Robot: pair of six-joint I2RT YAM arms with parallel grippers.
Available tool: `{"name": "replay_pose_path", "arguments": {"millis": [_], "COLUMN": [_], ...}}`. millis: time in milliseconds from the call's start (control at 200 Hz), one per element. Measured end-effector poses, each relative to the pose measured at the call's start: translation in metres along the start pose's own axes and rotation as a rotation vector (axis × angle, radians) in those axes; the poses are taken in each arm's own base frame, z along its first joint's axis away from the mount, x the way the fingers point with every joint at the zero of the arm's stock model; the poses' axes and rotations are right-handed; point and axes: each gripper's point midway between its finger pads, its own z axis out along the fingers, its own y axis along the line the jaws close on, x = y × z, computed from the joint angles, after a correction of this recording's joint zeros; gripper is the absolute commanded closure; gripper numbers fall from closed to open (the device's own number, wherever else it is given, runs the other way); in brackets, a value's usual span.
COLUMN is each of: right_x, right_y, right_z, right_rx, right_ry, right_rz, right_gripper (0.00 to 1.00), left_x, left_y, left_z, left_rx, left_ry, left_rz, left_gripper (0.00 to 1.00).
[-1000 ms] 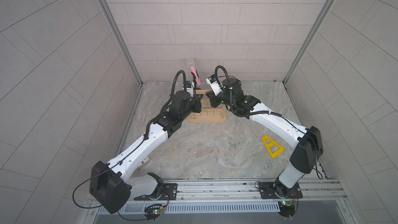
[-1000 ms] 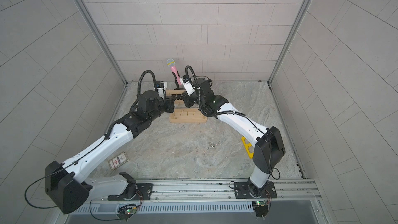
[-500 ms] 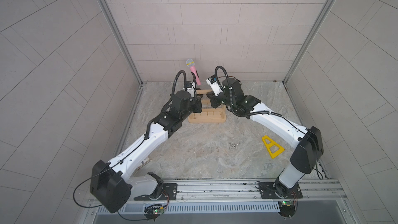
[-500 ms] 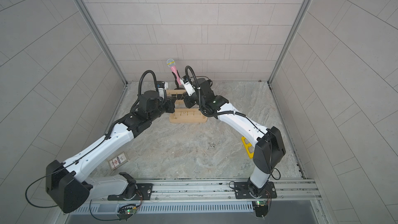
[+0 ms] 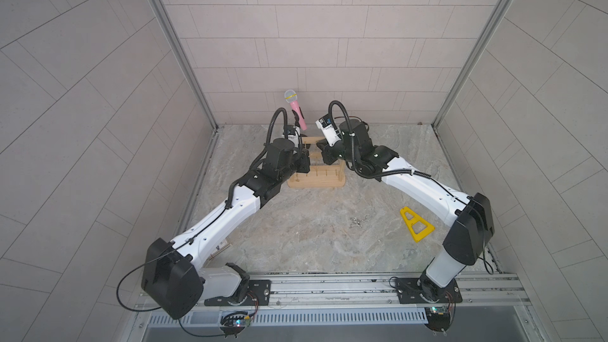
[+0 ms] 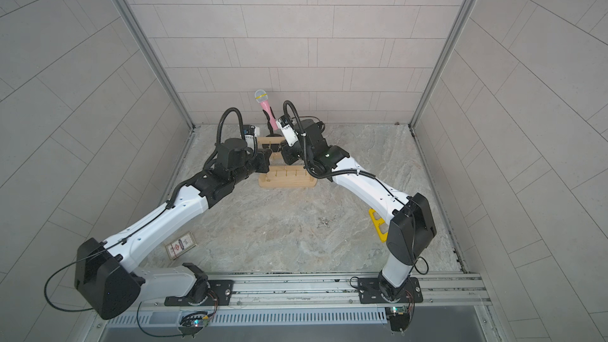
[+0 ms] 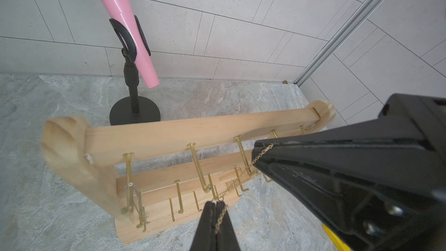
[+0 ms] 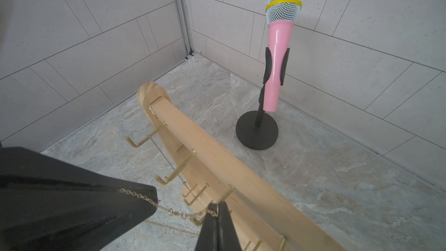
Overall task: Hang the necklace on the jewelry display stand
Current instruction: Hang the necklace on the stand.
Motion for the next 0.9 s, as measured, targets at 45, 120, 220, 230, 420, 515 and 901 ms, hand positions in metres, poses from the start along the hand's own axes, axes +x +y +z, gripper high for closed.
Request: {"name": "replay_pose_path", "arguments": {"millis": [45,120,220,230,420,515,901], "right_x": [0.000,0.000,0.001,0.001,0.002,0.002,0.003], "right_y": [0.000,-0.001,-0.002,-0.002,-0.003,-0.004,-0.007], "right_z": [0.000,0.000,0.000,0.000,0.000,0.000,0.000], "right_rx": [0.001,0.004,0.009,0.010,0.015,0.017,0.026], "right_ry": [0.000,0.001,0.003,0.004,0.008,0.009,0.013], "right_rz": [0.000,0.000,0.001,0.001,0.001,0.001,-0.001], "right_gripper": [1.00,1.00,1.00,1.00,1.00,1.00,0.93], "left_x": [0.000,0.001,0.002,0.003,0.011,0.014,0.025], "left_y": [0.000,0.000,0.000,0.001,0.002,0.002,0.006], "left_z": [0.000,0.001,0.003,0.004,0.012,0.015,0.025], "left_rx": [0.000,0.000,-0.001,-0.002,-0.003,-0.006,-0.020], "left_ry": [0.000,0.001,0.007,0.008,0.035,0.045,0.076], "left_rz": [0.000,-0.003,-0.007,-0.007,-0.021,-0.026,-0.040], "left_gripper": [1.00,1.00,0.98,0.98,0.96,0.93,0.89]}}
